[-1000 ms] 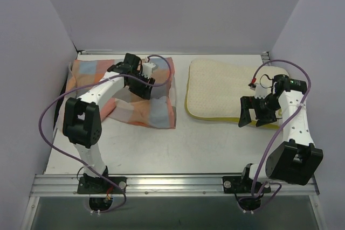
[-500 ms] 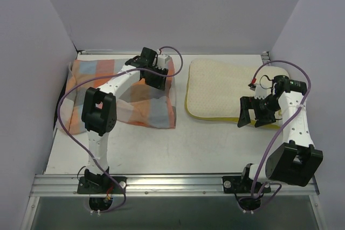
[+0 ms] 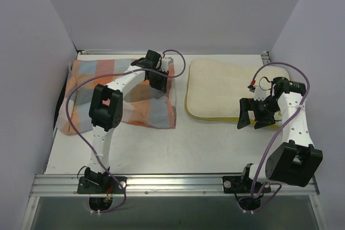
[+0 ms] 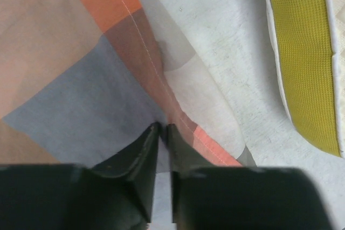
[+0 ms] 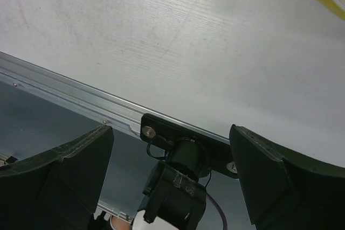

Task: Put the pillow into the pillowcase

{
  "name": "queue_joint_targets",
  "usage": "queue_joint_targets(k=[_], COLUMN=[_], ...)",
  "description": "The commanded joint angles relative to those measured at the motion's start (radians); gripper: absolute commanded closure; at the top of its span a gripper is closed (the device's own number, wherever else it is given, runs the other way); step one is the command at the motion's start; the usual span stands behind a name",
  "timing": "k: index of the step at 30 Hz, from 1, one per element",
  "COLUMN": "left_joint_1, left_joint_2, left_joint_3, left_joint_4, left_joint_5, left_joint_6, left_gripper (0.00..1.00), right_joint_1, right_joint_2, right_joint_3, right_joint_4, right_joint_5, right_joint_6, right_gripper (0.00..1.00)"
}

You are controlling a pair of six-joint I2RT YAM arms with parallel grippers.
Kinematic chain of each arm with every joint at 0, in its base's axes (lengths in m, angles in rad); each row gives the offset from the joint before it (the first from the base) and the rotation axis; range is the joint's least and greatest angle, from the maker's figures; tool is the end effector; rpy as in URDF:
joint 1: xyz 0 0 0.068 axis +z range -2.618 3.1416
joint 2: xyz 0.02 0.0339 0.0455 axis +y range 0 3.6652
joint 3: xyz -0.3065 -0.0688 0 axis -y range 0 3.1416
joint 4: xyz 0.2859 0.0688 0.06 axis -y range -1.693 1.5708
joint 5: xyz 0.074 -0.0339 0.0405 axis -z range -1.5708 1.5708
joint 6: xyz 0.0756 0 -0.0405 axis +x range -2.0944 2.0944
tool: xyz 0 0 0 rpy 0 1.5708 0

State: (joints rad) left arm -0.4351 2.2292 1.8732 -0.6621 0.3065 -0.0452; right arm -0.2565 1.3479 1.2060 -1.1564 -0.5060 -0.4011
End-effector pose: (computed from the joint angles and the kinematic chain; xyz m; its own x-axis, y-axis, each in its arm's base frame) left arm 0.5101 -0.2623 0.1882 -0.7957 0.3223 -0.5128 0.5101 0.8132 -0.2803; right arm 0.2816 -0.0360 0.2964 -0.8950 -0.1183 -0.4300 -0.2756 0.9048 0.3247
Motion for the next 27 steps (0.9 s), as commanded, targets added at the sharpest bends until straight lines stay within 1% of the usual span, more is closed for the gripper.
queue_joint_targets(k=[1,3,5,7,9,10,13,14,15,18,22,25,27], left_joint_1=[-0.002,-0.001,0.002,0.013,0.024,0.038,0.061,0.081,0.096,0.156,0.222,0.248,0.256], left_joint_2=[0.01,-0.002,-0.016,-0.054,-0.118,-0.144,-0.256,-0.282,-0.327,-0.379,-0.376,-0.342,-0.315], left_joint_3=[0.043,0.034,0.023,-0.012,-0.054,-0.107,-0.196,-0.248,-0.276,-0.344,-0.375,-0.37,-0.362], left_joint_4=[0.021,0.015,0.007,-0.004,-0.011,-0.016,-0.027,-0.03,-0.036,-0.047,-0.054,-0.054,-0.048], left_joint_5=[0.046,0.062,0.078,0.097,0.156,0.184,0.255,0.267,0.287,0.312,0.296,0.255,0.2], left_joint_6=[0.007,0.019,0.033,0.039,0.065,0.074,0.117,0.142,0.151,0.177,0.199,0.212,0.222], left_gripper=[0.83,0.9,1.0,1.0,1.0,1.0,1.0,1.0,1.0,1.0,1.0,1.0,1.0], right_joint_1=[-0.009,-0.009,-0.009,-0.009,-0.009,-0.01,-0.009,-0.009,-0.01,-0.009,-0.009,-0.009,-0.009], right_joint_2=[-0.01,-0.009,-0.01,-0.007,-0.009,-0.009,-0.009,-0.01,-0.007,-0.009,-0.001,0.008,0.013], right_joint_3=[-0.002,0.0,0.001,0.003,0.001,0.0,-0.005,-0.006,-0.006,-0.014,-0.026,-0.025,-0.019], right_joint_4=[-0.034,-0.032,-0.031,-0.029,-0.029,-0.029,-0.025,-0.026,-0.026,-0.023,-0.017,-0.011,-0.009], right_joint_5=[0.003,0.003,0.003,0.001,-0.002,-0.005,-0.009,-0.014,-0.016,-0.025,-0.035,-0.049,-0.052], right_joint_6=[0.001,0.002,0.002,0.002,0.004,0.002,0.001,0.001,0.001,-0.002,-0.002,0.005,0.011], right_gripper=[0.07,0.07,0.07,0.07,0.07,0.07,0.07,0.07,0.07,0.07,0.08,0.08,0.08])
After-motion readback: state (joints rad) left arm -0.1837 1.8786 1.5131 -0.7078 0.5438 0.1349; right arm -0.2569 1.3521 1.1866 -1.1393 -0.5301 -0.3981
